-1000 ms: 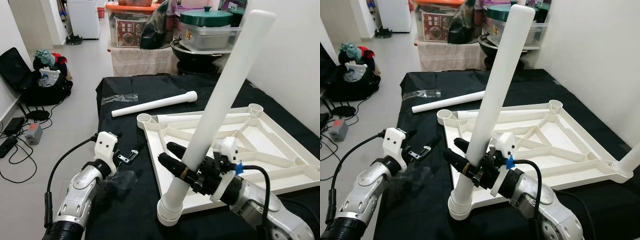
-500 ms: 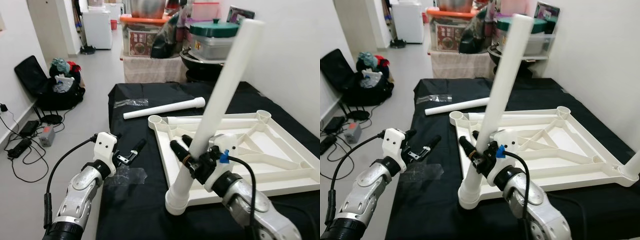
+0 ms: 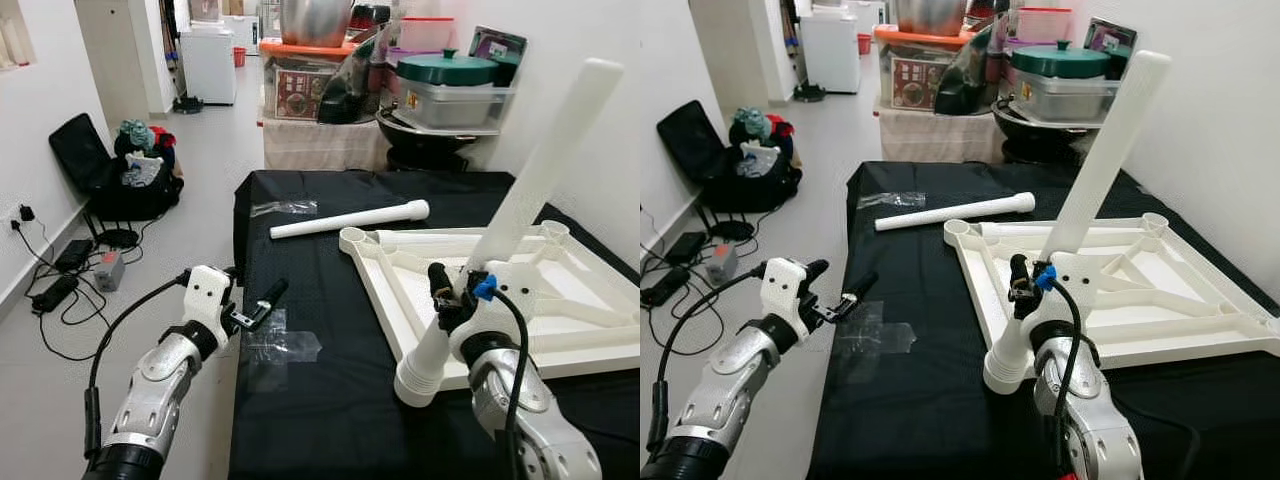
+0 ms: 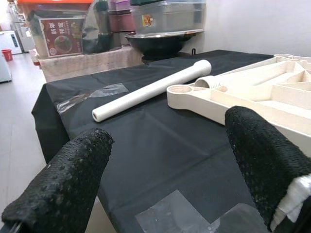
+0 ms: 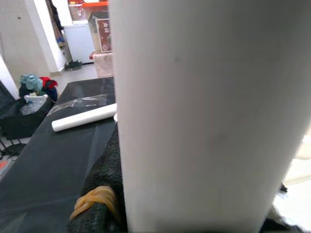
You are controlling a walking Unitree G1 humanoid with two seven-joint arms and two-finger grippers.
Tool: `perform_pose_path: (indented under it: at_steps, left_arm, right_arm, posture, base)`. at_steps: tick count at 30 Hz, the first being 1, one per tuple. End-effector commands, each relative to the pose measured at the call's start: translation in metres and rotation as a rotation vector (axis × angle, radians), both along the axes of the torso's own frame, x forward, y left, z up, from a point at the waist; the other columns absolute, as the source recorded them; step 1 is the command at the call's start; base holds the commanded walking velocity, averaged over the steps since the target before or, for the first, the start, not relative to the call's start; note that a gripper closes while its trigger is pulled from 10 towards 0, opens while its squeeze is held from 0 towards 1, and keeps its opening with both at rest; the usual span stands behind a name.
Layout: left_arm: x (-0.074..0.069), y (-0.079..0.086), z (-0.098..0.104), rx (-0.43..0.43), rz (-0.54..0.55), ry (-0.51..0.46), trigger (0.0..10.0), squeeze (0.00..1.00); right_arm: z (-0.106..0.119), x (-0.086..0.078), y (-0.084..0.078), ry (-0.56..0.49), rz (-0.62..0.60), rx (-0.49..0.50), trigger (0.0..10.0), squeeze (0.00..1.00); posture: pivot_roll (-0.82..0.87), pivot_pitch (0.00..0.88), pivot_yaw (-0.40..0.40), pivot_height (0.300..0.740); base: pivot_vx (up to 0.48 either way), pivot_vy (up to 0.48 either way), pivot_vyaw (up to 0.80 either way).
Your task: Building children table
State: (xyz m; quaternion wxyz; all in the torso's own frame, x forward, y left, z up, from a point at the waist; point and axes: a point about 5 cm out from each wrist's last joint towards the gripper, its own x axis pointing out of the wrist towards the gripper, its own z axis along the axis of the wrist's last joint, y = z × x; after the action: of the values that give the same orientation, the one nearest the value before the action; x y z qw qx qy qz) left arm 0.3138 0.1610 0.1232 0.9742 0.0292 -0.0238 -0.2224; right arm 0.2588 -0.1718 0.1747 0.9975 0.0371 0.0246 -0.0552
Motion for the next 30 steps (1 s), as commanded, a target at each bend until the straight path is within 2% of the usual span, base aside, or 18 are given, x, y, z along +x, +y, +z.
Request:
perform_pose_path:
  at_steps: [1,8,9,10,11,12,13,30]
  left_arm:
    - [0.0,0.0,-0.003,0.007,0.005,0.01,10.0,0.0]
    - [0.001,-0.001,-0.004,0.008,0.009,0.013,10.0,0.0]
    - [0.001,-0.001,-0.004,0.009,0.011,0.014,10.0,0.0]
    - [0.001,-0.001,-0.004,0.009,0.011,0.014,10.0,0.0]
    - [0.001,-0.001,-0.005,0.01,0.012,0.015,10.0,0.0]
    - [0.001,-0.001,-0.005,0.01,0.012,0.015,10.0,0.0]
    - [0.001,-0.001,-0.005,0.011,0.011,0.017,10.0,0.0]
    - [0.0,-0.002,-0.008,0.022,0.012,0.026,10.0,0.0]
  right_arm:
    - [-0.04,-0.006,-0.017,0.247,-0.112,-0.132,0.0,0.0]
    - [-0.041,-0.004,-0.019,0.264,-0.17,-0.15,0.0,0.0]
    - [-0.041,-0.002,-0.017,0.262,-0.17,-0.148,4.4,0.0]
    - [-0.041,-0.002,-0.017,0.262,-0.17,-0.148,4.4,0.0]
    - [-0.04,-0.001,-0.014,0.26,-0.16,-0.161,9.0,0.0]
    - [-0.04,-0.001,-0.014,0.26,-0.16,-0.161,9.0,0.0]
    - [-0.04,0.001,-0.012,0.254,-0.147,-0.164,10.0,0.0]
    - [-0.041,0.002,-0.007,0.265,-0.113,-0.2,10.0,0.0]
  posture:
    - [0.03,0.0,-0.072,0.74]
    - [0.03,0.0,-0.077,0.74]
    - [0.02,0.0,-0.077,0.74]
    - [0.02,0.0,-0.077,0.74]
    - [0.02,0.0,-0.077,0.74]
    - [0.02,0.0,-0.077,0.74]
    - [0.02,0.0,-0.077,0.74]
    - [0.02,0.0,-0.078,0.74]
  base:
    - [0.0,0.0,0.0]
    - [0.0,0.0,0.0]
    - [0.0,0.0,0.0]
    - [0.0,0.0,0.0]
    - [0.0,0.0,0.0]
    - [0.0,0.0,0.0]
    - [0.0,0.0,0.0]
    - [0.0,0.0,0.0]
